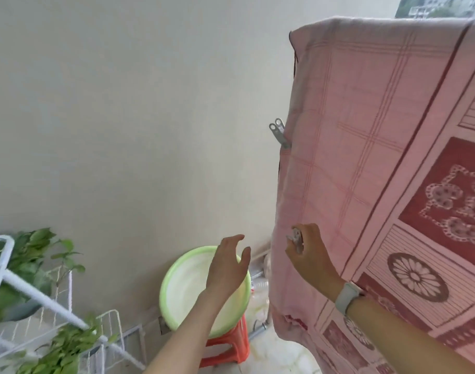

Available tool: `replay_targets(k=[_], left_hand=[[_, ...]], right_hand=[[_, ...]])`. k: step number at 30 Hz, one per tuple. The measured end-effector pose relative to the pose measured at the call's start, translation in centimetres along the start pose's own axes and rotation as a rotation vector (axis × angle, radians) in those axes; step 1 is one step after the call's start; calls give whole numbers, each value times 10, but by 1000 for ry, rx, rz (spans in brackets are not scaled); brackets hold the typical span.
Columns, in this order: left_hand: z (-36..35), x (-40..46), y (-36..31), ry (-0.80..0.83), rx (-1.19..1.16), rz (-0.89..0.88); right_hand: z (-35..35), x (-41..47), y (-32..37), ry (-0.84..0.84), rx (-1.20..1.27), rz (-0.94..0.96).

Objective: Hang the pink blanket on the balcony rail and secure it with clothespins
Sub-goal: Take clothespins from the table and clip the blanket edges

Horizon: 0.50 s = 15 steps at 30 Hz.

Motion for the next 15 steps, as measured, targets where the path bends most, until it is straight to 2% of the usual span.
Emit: replay_targets(k=[4, 10, 13, 15], left_hand=[[-36, 79, 8, 143, -125, -86], [-86, 152, 0, 398, -352, -168], [-99, 176, -5, 427, -449, -187], [-105, 182, -1, 381, -468, -157]], right_hand=[[-21, 32, -22, -8, -26, -142], [-36, 50, -33, -190, -89, -310], [-35, 53, -32, -247, -153, -356], [-36, 54, -34, -262, -188, -375]])
Point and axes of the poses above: each hand's wrist, its own x-axis towards the middle knuckle, its own z-axis out of the back of the hand, y = z × x, the point moved 4 cm from there along x, towards the middle knuckle, and after that the axes turned 2 degrees about -x, right-handed, at the moved point
